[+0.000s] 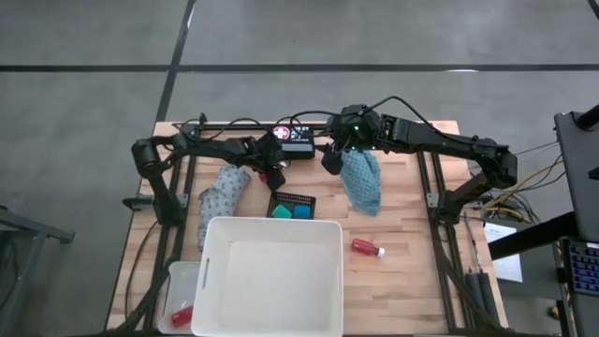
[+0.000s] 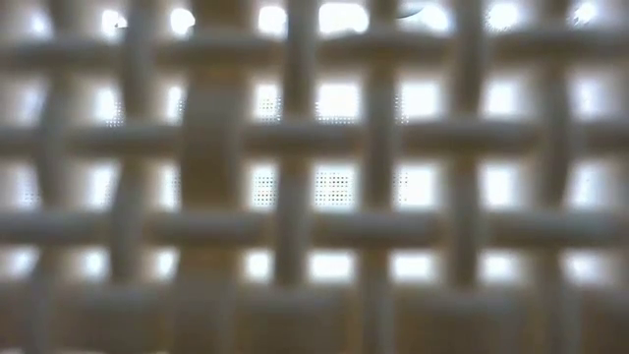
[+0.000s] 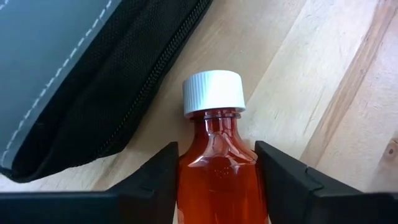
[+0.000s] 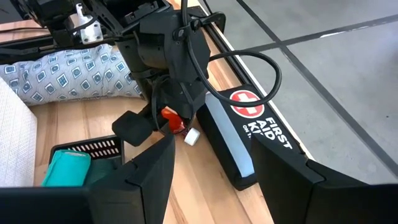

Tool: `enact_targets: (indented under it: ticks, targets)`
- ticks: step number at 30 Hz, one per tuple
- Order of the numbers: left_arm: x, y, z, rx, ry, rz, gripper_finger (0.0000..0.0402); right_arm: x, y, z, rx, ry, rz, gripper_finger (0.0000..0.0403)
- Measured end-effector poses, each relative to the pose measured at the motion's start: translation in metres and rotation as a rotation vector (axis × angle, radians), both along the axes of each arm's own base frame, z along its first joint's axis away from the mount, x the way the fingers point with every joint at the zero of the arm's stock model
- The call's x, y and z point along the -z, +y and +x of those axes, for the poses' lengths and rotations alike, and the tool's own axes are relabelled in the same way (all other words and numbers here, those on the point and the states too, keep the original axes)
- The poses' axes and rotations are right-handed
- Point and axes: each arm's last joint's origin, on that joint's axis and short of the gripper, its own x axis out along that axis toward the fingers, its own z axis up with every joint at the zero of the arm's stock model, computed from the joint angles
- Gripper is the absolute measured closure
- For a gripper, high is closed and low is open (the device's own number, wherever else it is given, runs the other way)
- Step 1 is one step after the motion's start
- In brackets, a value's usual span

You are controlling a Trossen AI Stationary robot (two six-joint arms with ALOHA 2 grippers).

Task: Pick & Place Medicine items
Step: Put the right red medicine bottle into the white bin

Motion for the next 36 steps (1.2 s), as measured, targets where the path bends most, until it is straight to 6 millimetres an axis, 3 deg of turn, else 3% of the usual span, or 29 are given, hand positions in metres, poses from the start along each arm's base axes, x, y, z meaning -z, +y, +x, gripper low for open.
enact_targets:
  ticks: [7,11,18,28,36]
  targets:
    - [-0.003,0.0,0.0,-0.013,-0.013,-0.001,0.0219,0.0,0.0,0.0,0.0,0.0,0.0,0.0199]
    - [-0.022,-0.002,-0.002,-0.064,-0.084,-0.014,0.0204,0.0,0.0,0.0,0.0,0.0,0.0,0.02]
    - [-0.082,-0.01,-0.016,-0.153,-0.303,0.002,0.0222,0.0,0.0,0.0,-0.002,0.002,-0.003,0.02]
    - [-0.177,-0.033,-0.058,-0.159,-0.695,0.098,0.0205,0.0,-0.001,0.0,-0.007,0.007,-0.018,0.02]
    - [-0.219,-0.05,-0.09,-0.2,-0.926,0.105,0.0206,0.0,-0.006,-0.002,-0.026,0.023,-0.061,0.0199]
